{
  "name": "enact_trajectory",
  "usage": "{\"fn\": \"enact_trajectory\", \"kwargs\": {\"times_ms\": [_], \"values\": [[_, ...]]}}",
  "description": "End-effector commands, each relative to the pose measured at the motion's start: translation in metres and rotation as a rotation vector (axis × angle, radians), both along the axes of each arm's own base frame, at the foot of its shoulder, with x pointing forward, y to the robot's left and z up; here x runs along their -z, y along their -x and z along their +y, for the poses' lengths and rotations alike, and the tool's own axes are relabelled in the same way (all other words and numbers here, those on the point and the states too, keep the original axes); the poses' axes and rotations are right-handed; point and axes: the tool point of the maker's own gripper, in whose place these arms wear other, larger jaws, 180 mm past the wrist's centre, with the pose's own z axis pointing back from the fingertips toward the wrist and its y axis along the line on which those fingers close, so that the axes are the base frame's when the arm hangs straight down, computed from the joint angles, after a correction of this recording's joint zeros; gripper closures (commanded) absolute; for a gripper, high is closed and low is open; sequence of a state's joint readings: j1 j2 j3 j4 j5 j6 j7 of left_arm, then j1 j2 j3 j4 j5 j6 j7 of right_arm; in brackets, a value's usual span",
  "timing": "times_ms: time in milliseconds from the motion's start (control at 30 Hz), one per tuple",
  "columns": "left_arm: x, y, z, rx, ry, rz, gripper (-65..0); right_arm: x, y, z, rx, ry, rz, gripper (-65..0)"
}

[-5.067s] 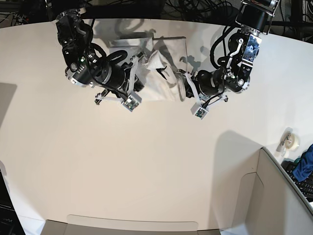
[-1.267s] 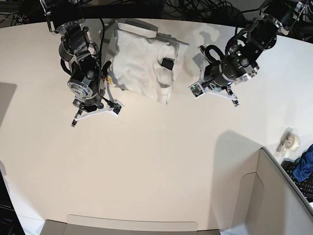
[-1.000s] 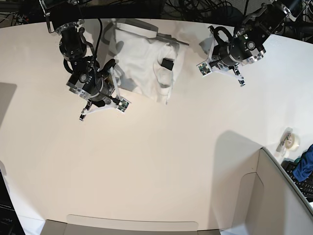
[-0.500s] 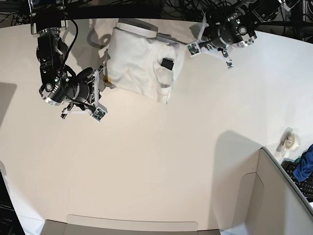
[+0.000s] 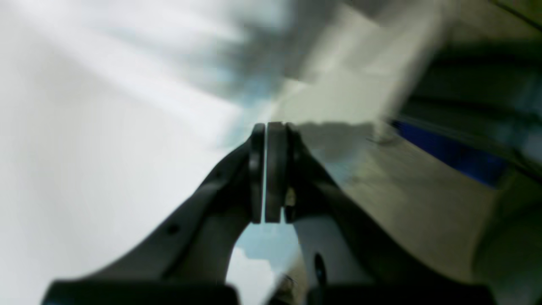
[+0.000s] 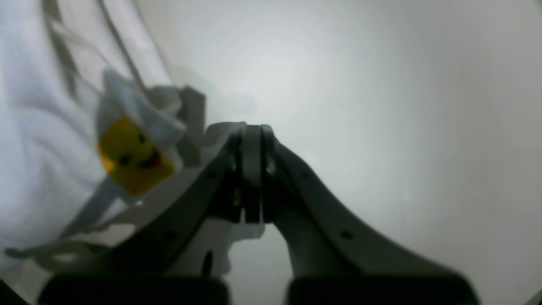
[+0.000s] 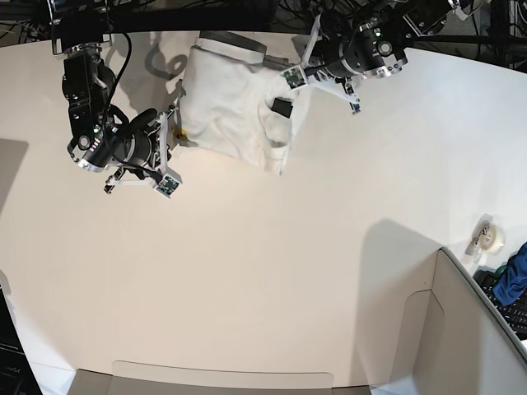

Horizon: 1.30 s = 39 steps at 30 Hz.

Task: Layout the t-shirt on the table in an organized manner, then fold the t-shirt properly
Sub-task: 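Grasp the bundle's sides with both grippers and tuck loose fabric under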

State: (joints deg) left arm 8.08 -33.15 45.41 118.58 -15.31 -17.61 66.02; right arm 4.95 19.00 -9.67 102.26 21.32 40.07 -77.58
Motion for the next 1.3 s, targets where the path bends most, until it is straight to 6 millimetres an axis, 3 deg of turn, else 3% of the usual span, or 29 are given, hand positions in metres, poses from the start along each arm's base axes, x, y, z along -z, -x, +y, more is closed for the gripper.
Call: {"fn": "enact_trajectory", "kwargs": {"times_ms": [0, 133, 433, 733, 967, 1100, 1267], "values": [[-0.005, -0.006, -0.002, 0.001, 0.012, -0.02, -0.1, -0.008, -0.004, 0.0, -0.004, -0.008, -0.026, 0.0], [-0.011, -0.022, -0.003, -0.001, 0.012, -0.057, -0.1, 0.001, 0.007, 0.001, -0.005, -0.009, 0.005, 0.0], [-0.012, -0.053, -0.014, -0.032, 0.026, -0.095, -0.1, -0.003, 0.035, 0.003, -0.044, 0.003, -0.004, 0.0], [-0.009, -0.08, -0.013, -0.061, 0.009, -0.117, -0.1, 0.002, 0.06, 0.007, -0.065, 0.001, 0.027, 0.0], [-0.016, -0.124, 0.005, -0.234, 0.039, -0.156, -0.1, 0.001, 0.064, 0.011, -0.07, -0.009, 0.028, 0.0], [-0.026, -0.147, -0.002, -0.261, 0.067, -0.185, -0.1, 0.002, 0.064, 0.015, -0.069, -0.021, 0.028, 0.0], [-0.031, -0.159, -0.003, -0.273, 0.069, -0.201, -0.1, -0.002, 0.059, 0.014, -0.064, -0.023, 0.012, 0.0]]}}
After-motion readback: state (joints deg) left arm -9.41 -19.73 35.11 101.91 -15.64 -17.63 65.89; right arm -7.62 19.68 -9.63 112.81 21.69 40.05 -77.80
